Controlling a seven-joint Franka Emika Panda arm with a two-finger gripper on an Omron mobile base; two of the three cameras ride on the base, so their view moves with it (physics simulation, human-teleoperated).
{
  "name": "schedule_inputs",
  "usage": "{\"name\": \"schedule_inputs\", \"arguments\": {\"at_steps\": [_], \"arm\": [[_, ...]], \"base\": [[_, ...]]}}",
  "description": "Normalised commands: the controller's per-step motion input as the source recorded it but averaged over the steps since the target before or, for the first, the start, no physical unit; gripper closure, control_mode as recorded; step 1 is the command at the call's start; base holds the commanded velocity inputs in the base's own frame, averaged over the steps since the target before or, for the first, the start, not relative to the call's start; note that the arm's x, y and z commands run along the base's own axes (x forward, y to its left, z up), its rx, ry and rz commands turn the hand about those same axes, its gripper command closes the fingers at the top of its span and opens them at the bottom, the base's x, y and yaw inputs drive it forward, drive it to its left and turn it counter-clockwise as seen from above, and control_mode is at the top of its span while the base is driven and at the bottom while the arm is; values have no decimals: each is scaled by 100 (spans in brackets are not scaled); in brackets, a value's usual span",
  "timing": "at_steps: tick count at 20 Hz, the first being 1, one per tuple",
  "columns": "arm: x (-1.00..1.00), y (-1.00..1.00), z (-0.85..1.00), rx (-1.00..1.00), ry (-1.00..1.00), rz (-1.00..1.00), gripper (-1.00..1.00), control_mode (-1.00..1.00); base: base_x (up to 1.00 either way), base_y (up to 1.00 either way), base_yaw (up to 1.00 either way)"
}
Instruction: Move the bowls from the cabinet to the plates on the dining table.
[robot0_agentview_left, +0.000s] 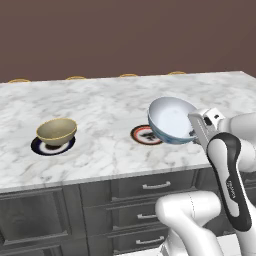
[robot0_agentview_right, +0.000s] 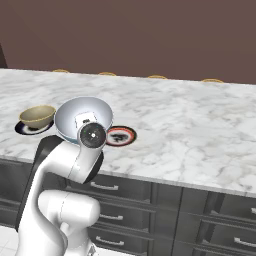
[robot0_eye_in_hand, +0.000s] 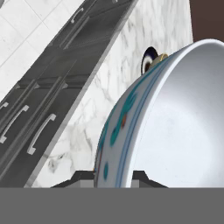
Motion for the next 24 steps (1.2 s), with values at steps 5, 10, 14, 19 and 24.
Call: {"name": "schedule_inputs", "arguments": {"at_steps": [5,10,14,19,24], "arm": [[0,0,0,0,0,0,100,100],[0,0,0,0,0,0,100,100],[0,0,0,0,0,0,100,100],[0,0,0,0,0,0,100,100],[0,0,0,0,0,0,100,100]], "base": [[40,-14,-4],[32,-10,-4],[31,-9,-3],[33,-10,-3],[31,-7,-3]]}}
